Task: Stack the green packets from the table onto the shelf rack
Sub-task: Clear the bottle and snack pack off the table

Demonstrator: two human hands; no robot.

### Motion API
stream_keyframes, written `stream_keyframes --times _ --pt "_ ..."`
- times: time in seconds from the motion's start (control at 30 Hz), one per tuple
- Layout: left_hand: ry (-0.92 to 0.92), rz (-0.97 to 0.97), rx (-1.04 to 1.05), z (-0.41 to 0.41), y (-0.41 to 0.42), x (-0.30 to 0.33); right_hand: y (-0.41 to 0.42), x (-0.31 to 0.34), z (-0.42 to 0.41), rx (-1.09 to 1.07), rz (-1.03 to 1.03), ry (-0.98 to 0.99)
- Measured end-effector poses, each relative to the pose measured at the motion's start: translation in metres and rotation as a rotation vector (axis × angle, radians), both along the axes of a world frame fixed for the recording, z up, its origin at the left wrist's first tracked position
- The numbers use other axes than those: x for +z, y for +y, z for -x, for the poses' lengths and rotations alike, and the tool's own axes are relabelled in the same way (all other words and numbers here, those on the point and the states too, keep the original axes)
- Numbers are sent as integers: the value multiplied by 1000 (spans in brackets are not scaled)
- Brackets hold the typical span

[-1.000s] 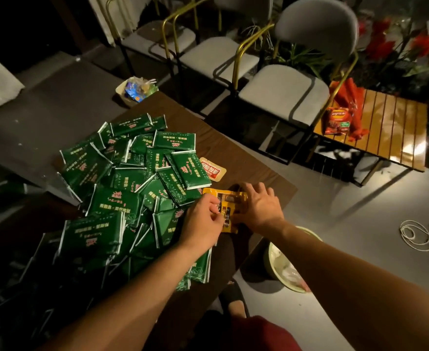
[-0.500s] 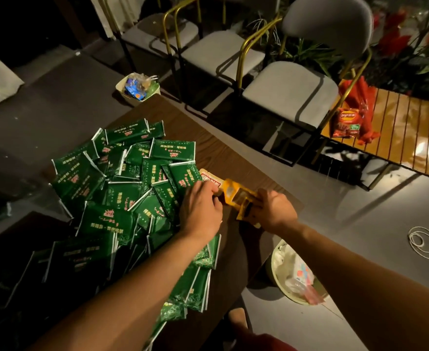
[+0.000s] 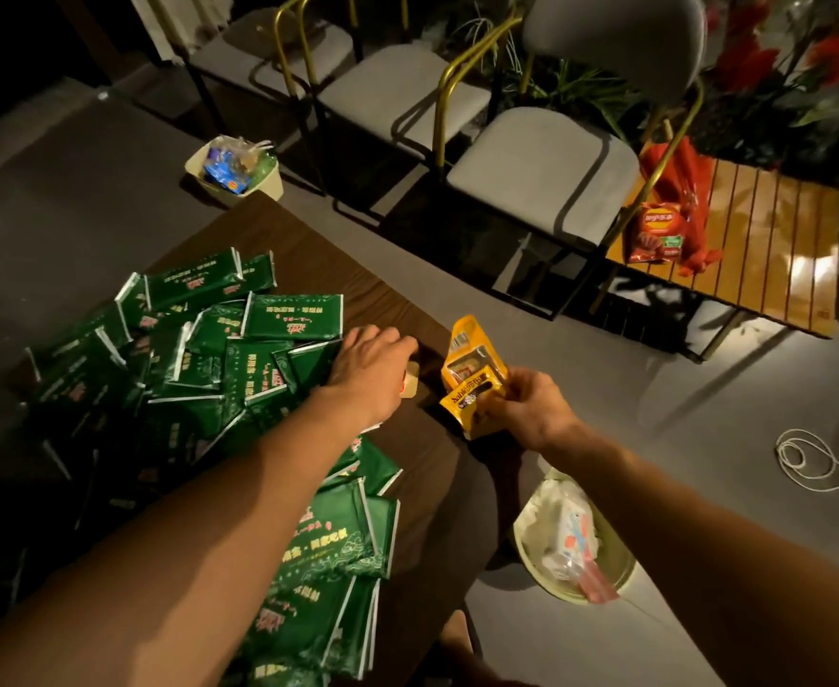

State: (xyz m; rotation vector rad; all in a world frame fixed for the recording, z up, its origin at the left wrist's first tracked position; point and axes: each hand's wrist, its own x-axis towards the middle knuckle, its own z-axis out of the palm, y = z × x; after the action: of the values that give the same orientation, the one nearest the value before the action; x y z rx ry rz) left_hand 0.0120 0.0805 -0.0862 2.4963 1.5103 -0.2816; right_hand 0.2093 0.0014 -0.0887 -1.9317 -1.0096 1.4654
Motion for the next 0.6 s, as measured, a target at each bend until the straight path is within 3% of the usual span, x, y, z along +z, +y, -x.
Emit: stream_keyframes --times 0.3,0.6 --pt "-103 69 128 -23 8 1 10 0 -5 -46 27 89" --pt "-896 546 655 -55 1 25 10 8 -17 -296 79 548"
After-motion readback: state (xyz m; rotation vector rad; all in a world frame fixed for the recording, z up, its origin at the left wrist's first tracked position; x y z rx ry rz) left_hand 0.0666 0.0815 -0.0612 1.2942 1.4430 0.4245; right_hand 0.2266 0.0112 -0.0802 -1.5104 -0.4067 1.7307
